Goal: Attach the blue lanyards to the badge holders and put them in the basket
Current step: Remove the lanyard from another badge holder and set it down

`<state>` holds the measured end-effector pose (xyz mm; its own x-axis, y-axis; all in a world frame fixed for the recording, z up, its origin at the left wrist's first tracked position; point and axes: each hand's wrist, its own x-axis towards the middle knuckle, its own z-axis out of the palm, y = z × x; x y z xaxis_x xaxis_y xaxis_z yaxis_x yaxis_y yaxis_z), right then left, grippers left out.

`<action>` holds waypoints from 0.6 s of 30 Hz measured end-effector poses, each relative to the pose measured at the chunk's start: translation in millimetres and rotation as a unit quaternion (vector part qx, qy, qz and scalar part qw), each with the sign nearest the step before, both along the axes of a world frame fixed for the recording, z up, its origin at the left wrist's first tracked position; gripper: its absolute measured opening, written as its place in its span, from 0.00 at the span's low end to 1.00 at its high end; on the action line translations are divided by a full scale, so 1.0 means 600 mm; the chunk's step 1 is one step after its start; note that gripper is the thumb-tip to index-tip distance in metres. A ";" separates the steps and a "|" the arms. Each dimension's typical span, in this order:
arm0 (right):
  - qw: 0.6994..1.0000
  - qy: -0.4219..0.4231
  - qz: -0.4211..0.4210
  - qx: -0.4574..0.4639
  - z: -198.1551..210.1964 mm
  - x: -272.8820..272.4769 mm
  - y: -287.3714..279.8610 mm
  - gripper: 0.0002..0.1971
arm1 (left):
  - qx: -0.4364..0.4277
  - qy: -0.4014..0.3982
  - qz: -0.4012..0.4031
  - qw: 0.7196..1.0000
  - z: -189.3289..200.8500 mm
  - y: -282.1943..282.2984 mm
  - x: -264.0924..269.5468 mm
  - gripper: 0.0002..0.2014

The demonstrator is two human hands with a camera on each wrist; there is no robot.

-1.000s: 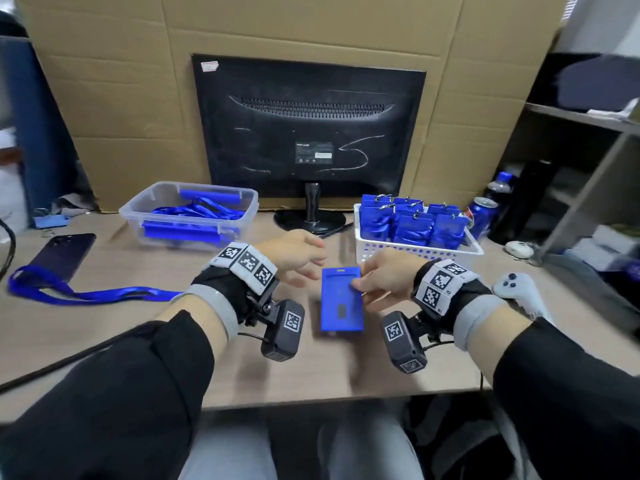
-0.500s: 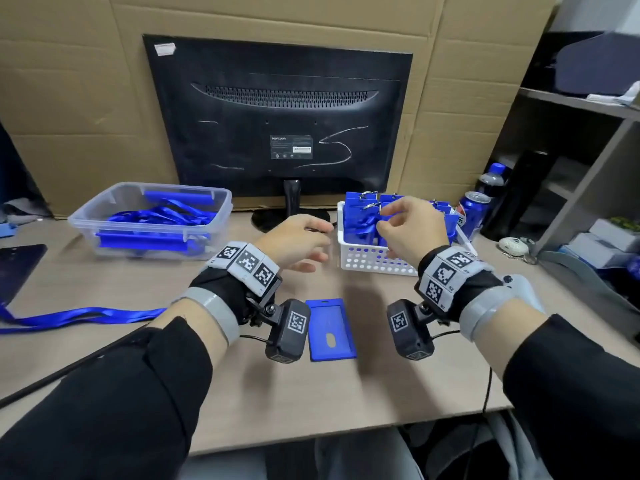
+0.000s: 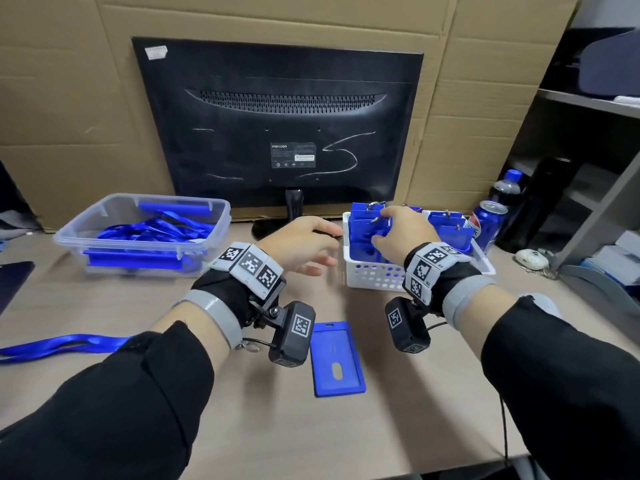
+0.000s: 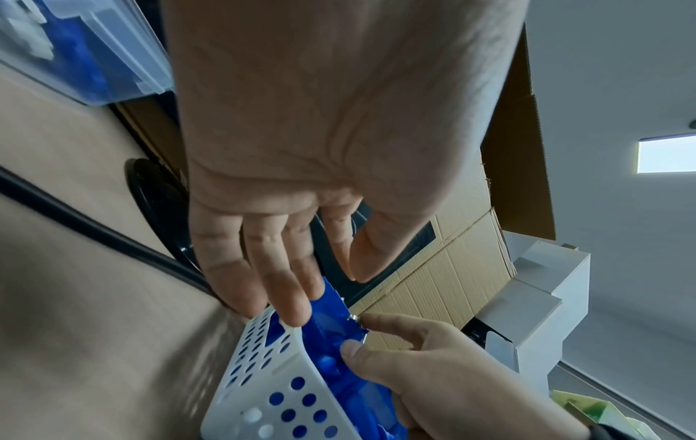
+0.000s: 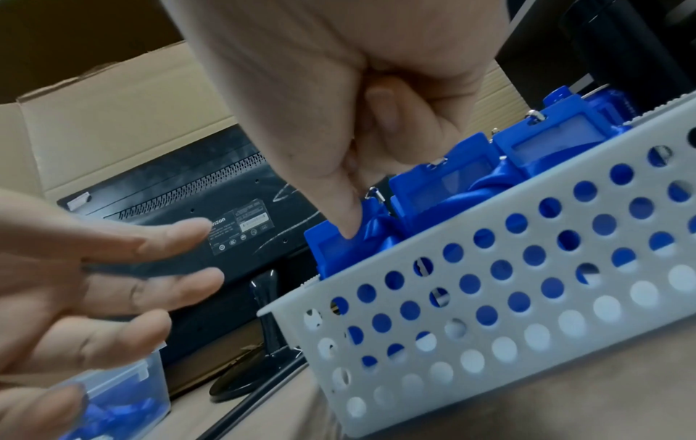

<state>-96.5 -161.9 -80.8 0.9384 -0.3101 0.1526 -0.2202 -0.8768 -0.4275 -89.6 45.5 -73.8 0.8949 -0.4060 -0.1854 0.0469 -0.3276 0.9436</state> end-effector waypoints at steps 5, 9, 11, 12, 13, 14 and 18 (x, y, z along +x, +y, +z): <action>1.000 -0.003 0.001 -0.025 0.002 0.006 0.012 0.09 | 0.003 -0.011 -0.005 1.000 0.008 0.010 0.002 0.11; 0.999 0.003 0.003 -0.042 0.000 0.005 0.015 0.10 | 0.004 -0.004 -0.010 1.000 0.001 0.011 0.001 0.10; 0.999 -0.017 0.002 -0.037 0.001 0.004 0.014 0.08 | 0.006 -0.001 -0.012 1.000 -0.003 0.015 -0.001 0.10; 0.999 -0.032 0.001 -0.037 0.006 0.002 0.014 0.07 | 0.005 0.002 -0.011 1.000 -0.004 0.017 -0.002 0.10; 0.998 -0.047 -0.002 -0.039 0.011 0.000 0.016 0.07 | 0.004 0.006 -0.009 1.000 -0.004 0.019 -0.003 0.10; 0.997 -0.063 -0.002 -0.040 0.018 -0.001 0.017 0.06 | 0.000 0.009 -0.003 1.000 -0.004 0.020 -0.003 0.10; 0.990 -0.134 -0.016 -0.033 0.046 -0.006 0.020 0.06 | -0.006 0.009 0.013 1.000 0.006 0.024 -0.006 0.10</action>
